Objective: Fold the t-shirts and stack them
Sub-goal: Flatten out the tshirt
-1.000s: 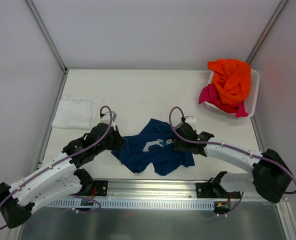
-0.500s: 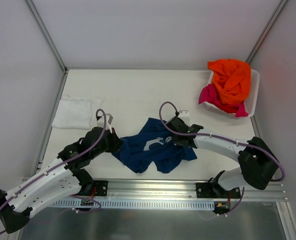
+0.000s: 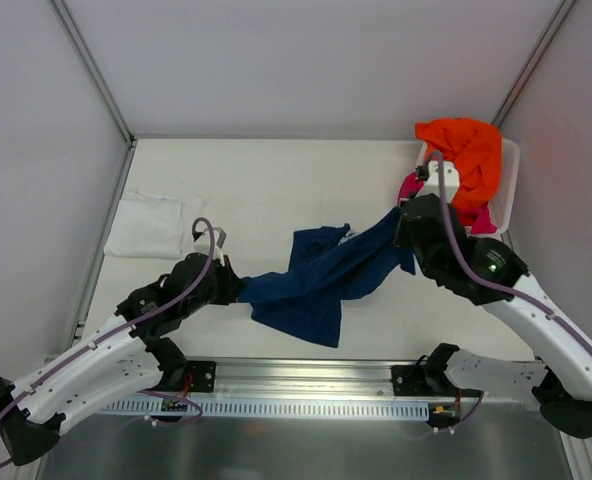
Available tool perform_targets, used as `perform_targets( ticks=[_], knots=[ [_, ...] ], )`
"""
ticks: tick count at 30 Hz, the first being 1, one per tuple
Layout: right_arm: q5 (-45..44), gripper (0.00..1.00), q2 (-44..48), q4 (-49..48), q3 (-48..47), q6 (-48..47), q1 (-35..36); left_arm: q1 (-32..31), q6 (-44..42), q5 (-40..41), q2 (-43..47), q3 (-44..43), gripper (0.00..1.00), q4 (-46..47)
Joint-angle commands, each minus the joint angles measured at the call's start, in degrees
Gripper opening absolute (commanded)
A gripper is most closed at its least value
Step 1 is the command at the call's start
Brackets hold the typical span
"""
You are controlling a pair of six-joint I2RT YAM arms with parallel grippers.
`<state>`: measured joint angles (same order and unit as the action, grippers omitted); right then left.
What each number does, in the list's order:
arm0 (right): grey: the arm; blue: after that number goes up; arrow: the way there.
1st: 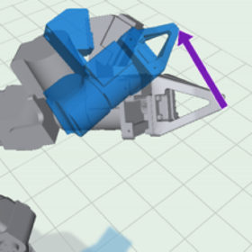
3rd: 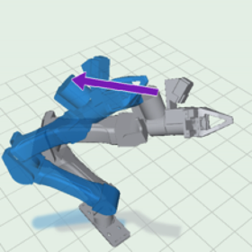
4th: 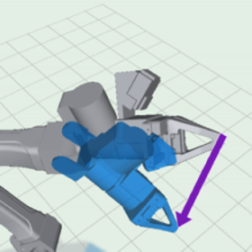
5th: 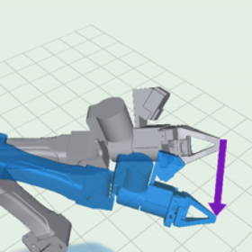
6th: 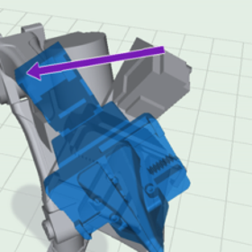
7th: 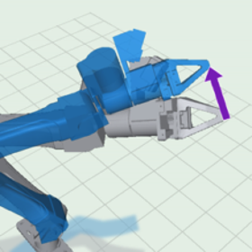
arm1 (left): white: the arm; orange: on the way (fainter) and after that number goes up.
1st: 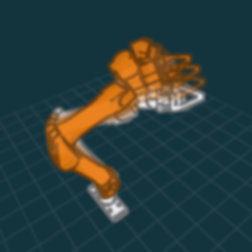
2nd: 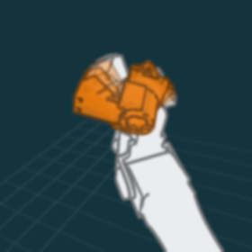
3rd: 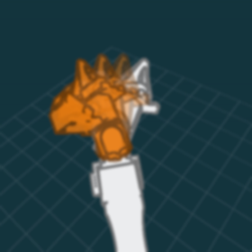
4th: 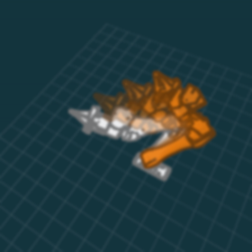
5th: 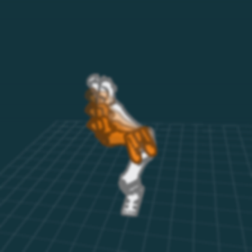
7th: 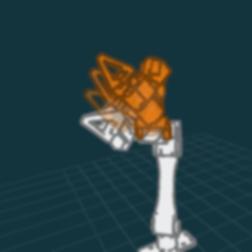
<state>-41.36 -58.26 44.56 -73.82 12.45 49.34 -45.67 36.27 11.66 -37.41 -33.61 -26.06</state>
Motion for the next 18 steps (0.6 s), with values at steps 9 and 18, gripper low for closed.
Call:
perform_targets(
  ticks=[9,18],
  knots=[
    [-0.66,0.02,6.76,8.52,-21.08,-17.61,0.14,0.23,-13.32,-0.93,4.10,-31.23,0.00,-1.00],
    [9.79,0.05,4.39,14.23,-47.88,-25.01,0.14,0.23,-12.38,-16.92,-0.12,-55.24,0.00,-7.16]
  ],
)
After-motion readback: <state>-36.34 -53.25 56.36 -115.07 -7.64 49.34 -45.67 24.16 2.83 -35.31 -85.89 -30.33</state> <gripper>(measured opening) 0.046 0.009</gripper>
